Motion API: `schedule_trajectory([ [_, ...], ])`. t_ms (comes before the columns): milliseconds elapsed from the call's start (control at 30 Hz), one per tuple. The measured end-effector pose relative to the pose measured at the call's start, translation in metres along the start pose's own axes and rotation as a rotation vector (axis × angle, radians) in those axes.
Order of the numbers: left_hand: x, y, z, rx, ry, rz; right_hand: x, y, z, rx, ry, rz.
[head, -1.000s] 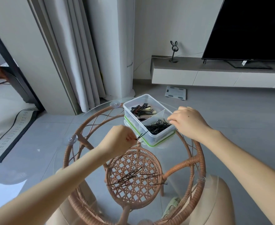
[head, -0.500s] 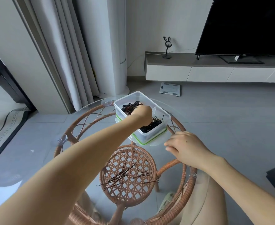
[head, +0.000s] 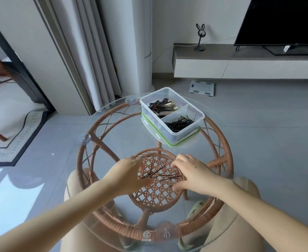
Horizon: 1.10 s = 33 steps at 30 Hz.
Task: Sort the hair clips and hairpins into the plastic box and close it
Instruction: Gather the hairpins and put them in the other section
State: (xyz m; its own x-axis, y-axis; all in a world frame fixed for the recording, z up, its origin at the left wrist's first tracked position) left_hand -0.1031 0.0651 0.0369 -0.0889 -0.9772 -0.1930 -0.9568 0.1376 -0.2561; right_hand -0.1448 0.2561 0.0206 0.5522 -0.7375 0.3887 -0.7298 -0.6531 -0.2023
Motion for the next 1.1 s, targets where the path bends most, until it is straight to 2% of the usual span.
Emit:
schedule_trajectory([
  [133,0.004,-0.007,0.021,-0.046,-0.010,0.042,0.007,0.007,-0.003,0.001,0.110,0.011],
  [300,-0.012,-0.004,0.017,-0.072,0.097,0.095,0.019,0.006,0.001,0.028,-0.023,0.004],
  [467,-0.029,0.002,0.015,0.055,0.300,0.128,0.032,-0.002,0.012,0.014,-0.367,-0.051],
  [600,-0.036,0.007,0.013,0.152,0.339,0.089,0.035,-0.004,0.014,0.000,-0.367,-0.053],
  [767,-0.029,0.006,0.005,0.178,0.251,0.047,0.027,-0.012,0.005,0.009,-0.238,-0.098],
  [867,-0.016,0.003,0.003,0.176,0.144,0.027,0.014,-0.006,-0.027,-0.093,-0.214,-0.081],
  [1000,-0.004,0.001,-0.010,0.156,0.044,0.023,-0.008,0.029,-0.099,-0.334,-0.437,-0.042],
  [1067,-0.004,0.005,-0.027,0.119,-0.023,0.033,-0.012,0.050,-0.123,-0.329,-0.582,-0.025],
  [1100,-0.004,0.008,-0.036,0.101,-0.058,0.030,-0.011,0.060,-0.129,-0.275,-0.652,-0.038],
])
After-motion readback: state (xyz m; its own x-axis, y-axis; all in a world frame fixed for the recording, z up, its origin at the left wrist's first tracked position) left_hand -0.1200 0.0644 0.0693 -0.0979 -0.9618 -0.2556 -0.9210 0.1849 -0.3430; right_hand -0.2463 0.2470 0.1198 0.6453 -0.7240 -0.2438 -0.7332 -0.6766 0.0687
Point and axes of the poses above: each hand's wrist, its own y-axis towards the middle knuckle, its own z-axis out of the palm, x = y × z, the point moved 3 cm from there along y, towards the middle knuckle, and after that the axes turned 4 degrees about y, right-handed, at the moved point
